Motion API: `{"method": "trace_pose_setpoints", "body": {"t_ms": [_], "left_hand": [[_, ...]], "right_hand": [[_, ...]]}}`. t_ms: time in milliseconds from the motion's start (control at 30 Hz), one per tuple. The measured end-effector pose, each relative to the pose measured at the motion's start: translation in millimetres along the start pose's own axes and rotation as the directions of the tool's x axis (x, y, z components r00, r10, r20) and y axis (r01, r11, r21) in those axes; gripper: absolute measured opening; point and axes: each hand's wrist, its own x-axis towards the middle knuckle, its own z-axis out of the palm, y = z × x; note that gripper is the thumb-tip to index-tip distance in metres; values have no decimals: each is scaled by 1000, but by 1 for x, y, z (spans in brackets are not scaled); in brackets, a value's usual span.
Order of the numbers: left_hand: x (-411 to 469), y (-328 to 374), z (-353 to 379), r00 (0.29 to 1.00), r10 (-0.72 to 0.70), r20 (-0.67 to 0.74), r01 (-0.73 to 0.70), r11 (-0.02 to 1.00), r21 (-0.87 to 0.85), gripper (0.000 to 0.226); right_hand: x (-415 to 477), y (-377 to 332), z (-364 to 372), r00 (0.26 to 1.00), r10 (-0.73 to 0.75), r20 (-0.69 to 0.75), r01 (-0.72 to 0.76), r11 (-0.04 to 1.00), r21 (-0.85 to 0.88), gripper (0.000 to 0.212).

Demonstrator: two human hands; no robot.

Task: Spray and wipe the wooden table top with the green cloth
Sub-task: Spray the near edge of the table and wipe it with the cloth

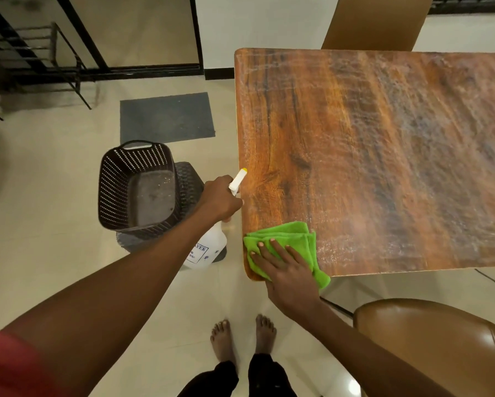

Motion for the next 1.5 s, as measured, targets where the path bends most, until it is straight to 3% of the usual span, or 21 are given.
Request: {"method": "trace_pose_setpoints", "body": {"t_ms": [167,333,533,733,1000,1200,1367,1500], "left_hand": [[3,2,-6,1000,7,-1,-7,1000,20,24],[6,3,-11,1000,11,1,-11,1000,6,24],[7,-1,-16,998,-58,12,59,993,-100,22],[13,-6,-12,991,-127,46,134,975,-178,22],[20,-6,-19,991,-130,13,131,986,-100,20],[20,-1,-16,994,-112,-5,111,991,-73,18],[14,0,-15,987,-158,9,158,982,-107,23],[14,3,-17,988,-151,-8,149,982,-111,21]], "right_hand": [[-18,-11,2,1000,-6,-9,6,1000,24,51],[15,-14,-10,992,126,30,-127,991,36,51],[-16,-34,-1,989,150,4,-150,985,86,55],[29,-27,-16,969,248,4,-248,968,48,53],[-1,-24,1,995,94,-18,-93,995,35,50],[43,-10,-12,985,170,16,-171,985,28,47],[6,-23,-5,999,50,22,-52,995,85,51],[42,-1,-17,994,91,54,-94,994,63,52]]}}
